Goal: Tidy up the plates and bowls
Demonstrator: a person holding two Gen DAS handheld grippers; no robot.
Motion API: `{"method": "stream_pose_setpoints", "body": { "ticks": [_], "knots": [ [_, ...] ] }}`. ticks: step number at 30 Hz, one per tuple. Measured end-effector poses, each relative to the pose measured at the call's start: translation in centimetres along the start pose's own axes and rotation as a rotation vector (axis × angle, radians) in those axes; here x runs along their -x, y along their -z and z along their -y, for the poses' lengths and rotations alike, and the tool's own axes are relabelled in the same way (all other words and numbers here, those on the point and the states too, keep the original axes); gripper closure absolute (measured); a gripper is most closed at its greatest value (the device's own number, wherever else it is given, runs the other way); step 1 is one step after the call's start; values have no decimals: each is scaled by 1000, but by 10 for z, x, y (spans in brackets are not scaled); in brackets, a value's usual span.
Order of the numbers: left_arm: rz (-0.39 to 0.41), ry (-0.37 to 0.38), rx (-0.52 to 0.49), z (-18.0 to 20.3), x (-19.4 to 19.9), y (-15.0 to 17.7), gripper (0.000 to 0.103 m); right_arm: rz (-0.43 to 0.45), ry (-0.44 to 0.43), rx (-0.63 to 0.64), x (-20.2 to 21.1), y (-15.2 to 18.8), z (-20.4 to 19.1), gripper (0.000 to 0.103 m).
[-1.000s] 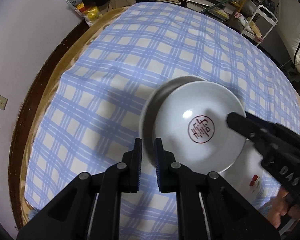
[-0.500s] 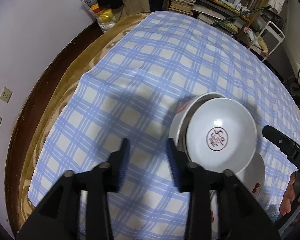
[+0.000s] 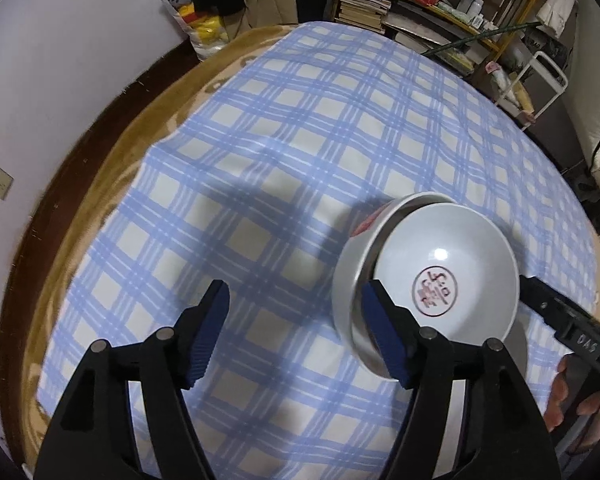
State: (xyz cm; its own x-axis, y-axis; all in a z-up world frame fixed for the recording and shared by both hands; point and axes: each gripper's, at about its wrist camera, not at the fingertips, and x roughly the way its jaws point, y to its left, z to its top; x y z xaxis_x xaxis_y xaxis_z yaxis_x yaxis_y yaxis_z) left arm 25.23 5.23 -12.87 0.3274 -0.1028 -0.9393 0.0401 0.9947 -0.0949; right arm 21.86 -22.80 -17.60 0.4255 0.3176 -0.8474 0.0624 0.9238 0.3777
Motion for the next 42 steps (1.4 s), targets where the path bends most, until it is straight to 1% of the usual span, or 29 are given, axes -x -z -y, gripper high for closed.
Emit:
{"method": "stream_pose_setpoints", "body": {
  "ticks": [1, 4, 6, 9, 16, 21, 24, 27, 28, 29, 30, 31, 33, 34, 35, 36, 38, 40, 42],
  "knots": [
    [-4, 2, 1, 0, -1, 0, 35, 2, -3, 5, -1, 0, -1, 14],
    [-9, -7, -6, 0, -7, -1, 35, 15, 28, 37, -4, 0, -4, 14],
    [-14, -9, 1, -2, -10, -1, 34, -8, 34, 44, -7, 0, -5, 14],
    [-31, 16, 34, -6, -14, -3, 34, -34, 20, 49, -12, 0, -7, 14],
    [-54, -4, 3, -4, -22, -5, 34, -98, -19, 47, -24, 1, -13, 15],
    [-67, -1, 18, -9, -30, -7, 34, -121, -1, 57, -32, -1, -19, 15],
    [-77, 28, 53, -16, -34, -8, 33, -121, -10, 54, -34, -2, -21, 15],
    [-69, 34, 48, -17, -36, -8, 34, -122, -11, 55, -37, -4, -22, 18],
    [-60, 36, 39, -16, -36, -8, 35, -121, -14, 54, -38, -6, -22, 21],
    [-53, 38, 26, -14, -36, -9, 40, -122, -19, 54, -38, -7, -23, 26],
    [-49, 50, 15, -13, -36, -9, 49, -123, -34, 49, -38, -8, -23, 29],
    [-49, 61, 12, -11, -36, -11, 53, -124, -47, 45, -38, -10, -24, 33],
    [-50, 68, 7, -9, -38, -11, 66, -122, -59, 40, -39, -12, -27, 40],
    [-51, 78, 1, -6, -39, -12, 70, -122, -66, 41, -39, -13, -30, 47],
    [-56, 88, -2, -4, -40, -12, 78, -126, -76, 38, -40, -14, -32, 55],
    [-61, 96, -8, -2, -41, -12, 84, -137, -89, 29, -42, -15, -33, 59],
    [-64, 82, -20, 3, -42, -13, 84, -162, -115, 9, -44, -17, -35, 77],
    [-74, 76, -14, 5, -44, -14, 85, -188, -149, -5, -46, -20, -38, 87],
    [-80, 76, 0, 4, -47, -15, 87, -195, -130, 3, -47, -20, -43, 87]
  ]
}}
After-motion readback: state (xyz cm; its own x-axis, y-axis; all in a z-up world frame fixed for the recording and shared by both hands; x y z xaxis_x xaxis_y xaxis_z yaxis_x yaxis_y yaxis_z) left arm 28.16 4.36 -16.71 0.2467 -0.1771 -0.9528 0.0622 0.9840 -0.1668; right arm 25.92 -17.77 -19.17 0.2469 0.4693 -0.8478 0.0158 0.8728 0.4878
